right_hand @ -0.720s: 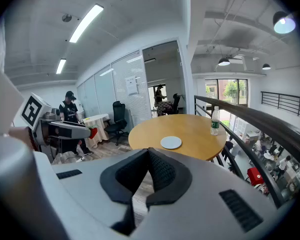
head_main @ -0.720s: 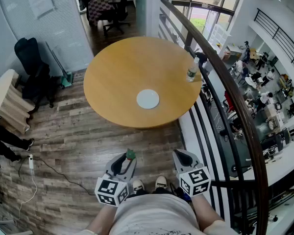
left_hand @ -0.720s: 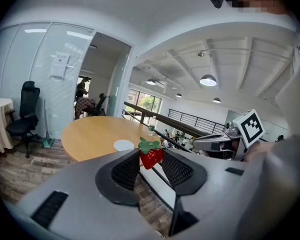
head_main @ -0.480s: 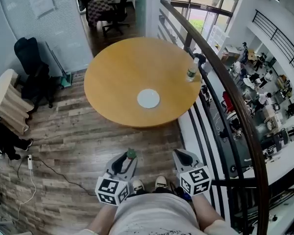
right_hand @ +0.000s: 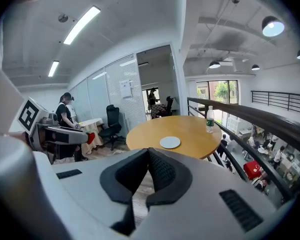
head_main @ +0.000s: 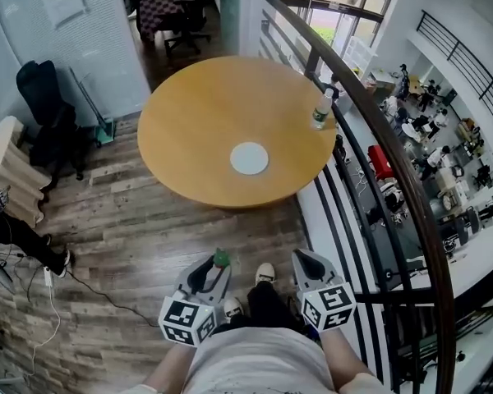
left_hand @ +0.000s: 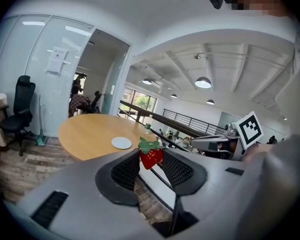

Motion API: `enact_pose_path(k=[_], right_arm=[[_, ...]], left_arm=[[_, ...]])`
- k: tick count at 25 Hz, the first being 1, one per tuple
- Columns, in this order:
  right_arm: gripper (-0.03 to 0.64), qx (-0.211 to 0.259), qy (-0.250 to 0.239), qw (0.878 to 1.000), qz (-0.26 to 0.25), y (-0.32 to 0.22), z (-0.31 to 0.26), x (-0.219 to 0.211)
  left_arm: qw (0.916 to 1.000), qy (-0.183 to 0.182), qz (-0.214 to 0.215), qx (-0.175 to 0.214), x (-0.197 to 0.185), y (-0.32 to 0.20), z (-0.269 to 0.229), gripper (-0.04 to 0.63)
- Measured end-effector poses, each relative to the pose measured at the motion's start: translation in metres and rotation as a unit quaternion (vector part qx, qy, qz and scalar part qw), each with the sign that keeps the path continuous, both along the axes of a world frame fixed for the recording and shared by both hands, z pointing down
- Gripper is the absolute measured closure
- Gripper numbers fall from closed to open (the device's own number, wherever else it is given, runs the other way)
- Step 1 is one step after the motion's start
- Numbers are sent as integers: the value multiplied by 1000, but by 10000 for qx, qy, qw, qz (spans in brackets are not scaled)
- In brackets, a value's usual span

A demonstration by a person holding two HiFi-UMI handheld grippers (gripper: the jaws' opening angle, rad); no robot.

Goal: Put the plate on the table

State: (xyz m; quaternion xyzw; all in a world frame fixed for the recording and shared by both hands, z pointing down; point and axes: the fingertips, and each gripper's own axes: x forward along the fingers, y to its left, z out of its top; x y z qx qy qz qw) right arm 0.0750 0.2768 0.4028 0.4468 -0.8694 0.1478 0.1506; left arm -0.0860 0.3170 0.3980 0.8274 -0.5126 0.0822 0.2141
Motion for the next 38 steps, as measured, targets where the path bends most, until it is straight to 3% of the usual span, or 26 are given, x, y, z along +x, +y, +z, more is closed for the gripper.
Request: enact_pose_path(k=[9, 27, 38], right_arm=[[597, -217, -7, 9998, 15, -59, 35, 9], [597, -69, -108, 9976, -674, -302, 9, 8], [597, -188, -219, 9967, -753, -344, 22, 22]], left_arm=[[10000, 30, -21, -85, 5, -57, 18, 440], [9977, -106, -674, 22, 1, -286, -9, 440], [9964, -173, -814, -135, 6, -327, 4, 440]])
